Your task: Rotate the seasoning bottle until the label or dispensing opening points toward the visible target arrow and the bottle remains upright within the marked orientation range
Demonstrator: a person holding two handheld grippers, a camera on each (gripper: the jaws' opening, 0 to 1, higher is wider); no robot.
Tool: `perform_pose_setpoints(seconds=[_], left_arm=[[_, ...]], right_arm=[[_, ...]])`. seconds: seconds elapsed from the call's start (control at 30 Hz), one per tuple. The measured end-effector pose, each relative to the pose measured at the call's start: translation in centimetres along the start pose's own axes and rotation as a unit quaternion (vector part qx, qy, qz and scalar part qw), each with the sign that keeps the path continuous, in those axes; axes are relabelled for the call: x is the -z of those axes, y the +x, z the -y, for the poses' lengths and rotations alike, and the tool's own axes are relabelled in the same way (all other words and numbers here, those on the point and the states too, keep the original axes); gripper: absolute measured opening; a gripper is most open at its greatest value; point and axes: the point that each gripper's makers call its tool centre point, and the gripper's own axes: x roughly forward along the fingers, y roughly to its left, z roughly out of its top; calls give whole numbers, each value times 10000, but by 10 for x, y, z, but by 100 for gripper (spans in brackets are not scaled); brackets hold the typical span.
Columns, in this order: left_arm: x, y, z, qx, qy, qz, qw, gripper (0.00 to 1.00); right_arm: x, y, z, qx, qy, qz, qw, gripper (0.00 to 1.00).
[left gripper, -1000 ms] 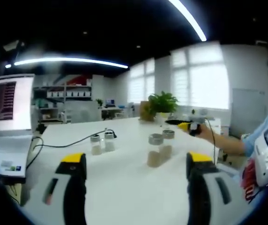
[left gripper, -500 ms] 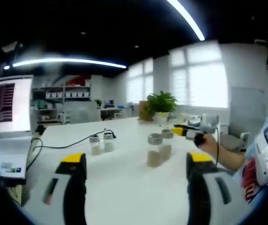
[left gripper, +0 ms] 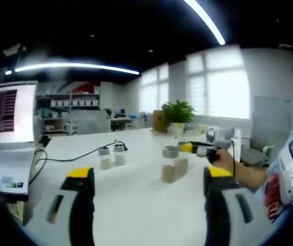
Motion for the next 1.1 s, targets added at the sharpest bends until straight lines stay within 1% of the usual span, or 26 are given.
perform_pose_setpoints(seconds=[0.13, 0.23, 0.37, 0.4, 0.47, 0.6, 0.83, 0.97, 1.1], left_arm=[[0, -1, -2, -22, -13, 5, 10000, 93], [0, -1, -2, -18, -14, 4, 10000, 93], [-1, -2, -2, -9, -15, 13, 10000, 93], [-1, -2, -2, -12, -19, 13, 10000, 93], [0, -2, -4, -24, -26, 12, 10000, 93], [0, -2, -4, -39, -37, 18, 10000, 93], [1, 0, -3, -20, -35, -11, 10000, 93], [1, 1, -2, -10, -30, -16, 10000, 93], [1, 1, -3, -23, -41, -28, 10000, 93]], right_arm=[[-1, 2, 0, 1, -85, -6, 10000, 53], [-1, 4, -2, -12, -39, -20, 10000, 50], [1, 7, -8, -138, -28, -39, 9999, 43], [0, 7, -11, -217, -57, -29, 9997, 40], [1, 7, -12, -202, -147, -3, 9997, 40], [1, 6, -11, -322, -81, 99, 9994, 40], [0, 6, -12, -362, -103, 68, 9993, 40], [1, 6, -12, -388, -217, 43, 9990, 39], [0, 6, -12, -609, -224, 19, 9979, 39]])
